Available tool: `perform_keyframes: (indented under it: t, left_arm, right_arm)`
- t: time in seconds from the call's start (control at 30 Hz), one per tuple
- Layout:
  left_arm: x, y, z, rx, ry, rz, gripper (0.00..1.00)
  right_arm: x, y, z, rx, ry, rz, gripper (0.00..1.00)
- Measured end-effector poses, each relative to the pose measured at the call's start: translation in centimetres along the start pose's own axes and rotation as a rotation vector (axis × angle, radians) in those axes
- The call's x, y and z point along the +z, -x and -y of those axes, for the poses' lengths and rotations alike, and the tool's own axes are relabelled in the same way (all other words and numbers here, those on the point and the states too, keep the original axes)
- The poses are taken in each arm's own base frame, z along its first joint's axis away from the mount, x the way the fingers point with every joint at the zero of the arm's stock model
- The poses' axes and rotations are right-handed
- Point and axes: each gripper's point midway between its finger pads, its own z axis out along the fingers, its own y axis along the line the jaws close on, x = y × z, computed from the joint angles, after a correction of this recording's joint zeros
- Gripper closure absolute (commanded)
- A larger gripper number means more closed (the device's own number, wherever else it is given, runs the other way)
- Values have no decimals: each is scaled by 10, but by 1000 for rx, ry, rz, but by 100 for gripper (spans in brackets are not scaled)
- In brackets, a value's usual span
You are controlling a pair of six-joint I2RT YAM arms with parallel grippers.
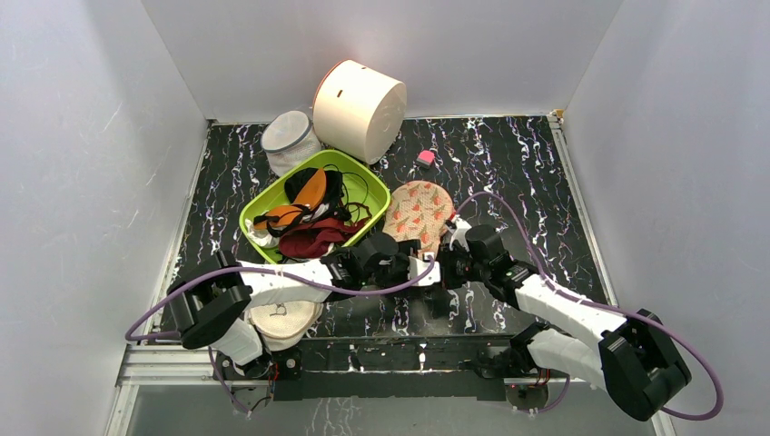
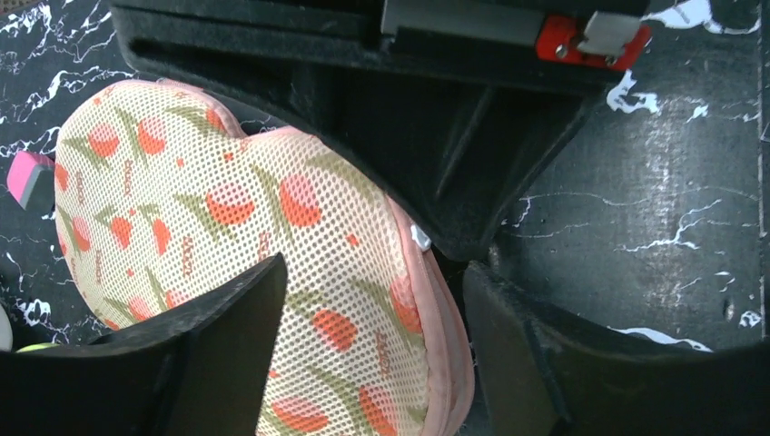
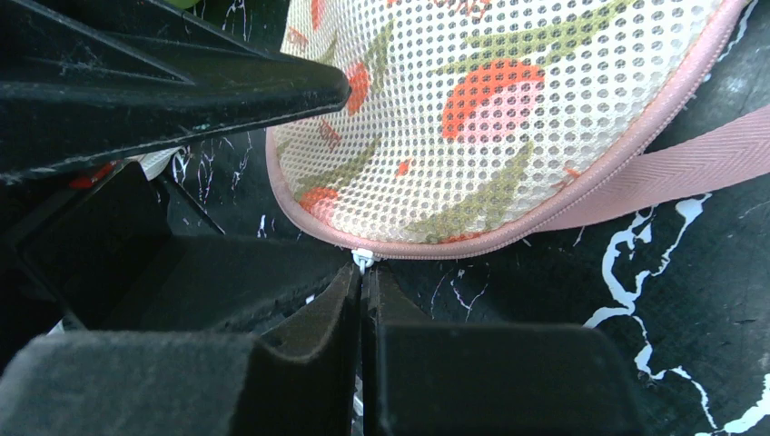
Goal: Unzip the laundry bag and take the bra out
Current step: Unzip the laundry bag at the center of the board.
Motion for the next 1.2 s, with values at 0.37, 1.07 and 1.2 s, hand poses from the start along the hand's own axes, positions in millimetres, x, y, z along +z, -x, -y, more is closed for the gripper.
perform_keyframes:
  t: [0.37,1.07,1.2]
  left_arm:
    - [4,-13,2,19,0,-45,41]
    - [7,-17,6,50,-23,-48,91]
    - [7,-17,6,61,-23,-48,100]
  right_arm:
    - [7,-6,-4,11,10,-23,100]
    - [9,-3,-4,7,-4,-19,100]
    - [9,1,-2,4,-16,-6,100]
